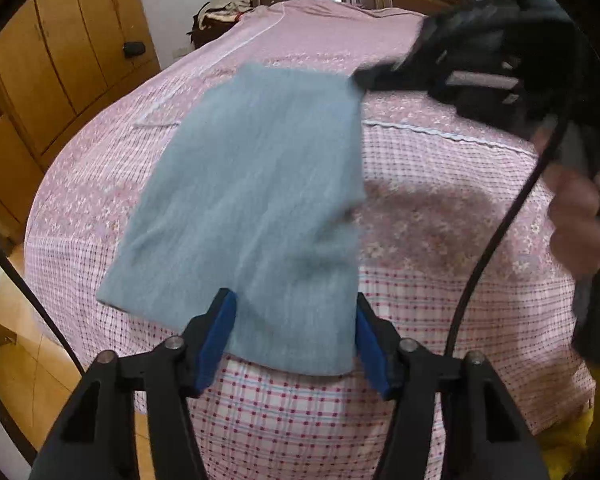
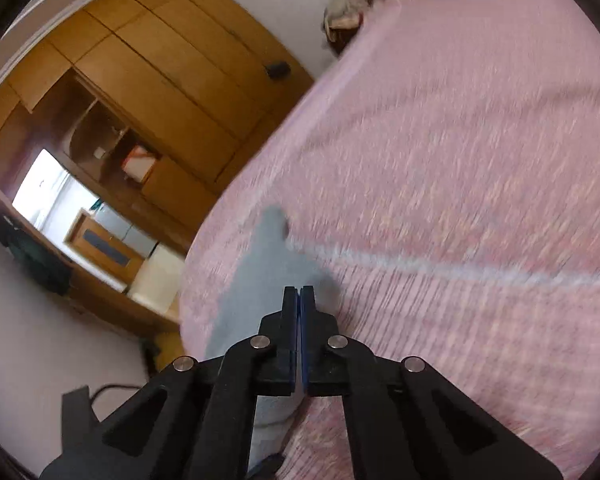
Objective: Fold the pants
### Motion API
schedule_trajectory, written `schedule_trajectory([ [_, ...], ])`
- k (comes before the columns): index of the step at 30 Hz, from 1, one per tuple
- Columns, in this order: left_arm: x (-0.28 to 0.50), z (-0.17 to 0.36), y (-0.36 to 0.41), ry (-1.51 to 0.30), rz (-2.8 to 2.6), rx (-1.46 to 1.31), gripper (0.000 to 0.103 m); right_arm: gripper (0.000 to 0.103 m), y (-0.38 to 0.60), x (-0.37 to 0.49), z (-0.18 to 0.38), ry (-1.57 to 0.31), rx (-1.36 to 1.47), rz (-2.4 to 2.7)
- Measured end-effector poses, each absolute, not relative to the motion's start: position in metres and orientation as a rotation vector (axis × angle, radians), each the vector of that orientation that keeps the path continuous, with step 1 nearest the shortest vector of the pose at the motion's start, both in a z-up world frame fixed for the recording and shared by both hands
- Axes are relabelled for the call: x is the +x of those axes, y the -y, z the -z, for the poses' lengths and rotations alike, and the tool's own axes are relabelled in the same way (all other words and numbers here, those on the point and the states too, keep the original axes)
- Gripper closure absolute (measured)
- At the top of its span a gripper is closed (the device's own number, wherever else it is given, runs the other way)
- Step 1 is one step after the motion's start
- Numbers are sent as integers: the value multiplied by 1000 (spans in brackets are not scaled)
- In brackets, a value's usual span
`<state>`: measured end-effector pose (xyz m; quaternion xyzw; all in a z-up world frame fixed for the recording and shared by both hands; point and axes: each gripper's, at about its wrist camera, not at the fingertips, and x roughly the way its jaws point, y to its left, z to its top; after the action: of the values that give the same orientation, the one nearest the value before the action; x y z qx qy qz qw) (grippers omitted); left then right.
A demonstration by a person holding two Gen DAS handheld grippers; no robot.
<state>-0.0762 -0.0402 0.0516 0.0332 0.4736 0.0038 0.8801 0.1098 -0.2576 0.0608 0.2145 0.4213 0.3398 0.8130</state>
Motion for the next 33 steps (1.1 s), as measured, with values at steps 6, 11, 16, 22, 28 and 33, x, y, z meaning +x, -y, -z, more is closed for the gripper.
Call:
schedule_trajectory([
  [6,-81,-56,40,-981,-3,57,53,101,268,127,-69,-899,367,-689],
  [11,-86,-56,52,-962,-14,127,49,67,250,120,-46,-1062,415,-761],
  [16,-83,-49,65,-952,-40,185,36,58,228,124,-19,-1163,481,-798],
  [22,-82,-59,53,-923,-55,194,77,88,224,132,-18,-1112,535,-813],
  [28,-92,-84,52,-954,39,228,82,88,218,131,-44,-1024,486,-852],
  [33,-94,-68,51,-1041,125,133,87,86,235,142,-13,-1102,503,-796],
])
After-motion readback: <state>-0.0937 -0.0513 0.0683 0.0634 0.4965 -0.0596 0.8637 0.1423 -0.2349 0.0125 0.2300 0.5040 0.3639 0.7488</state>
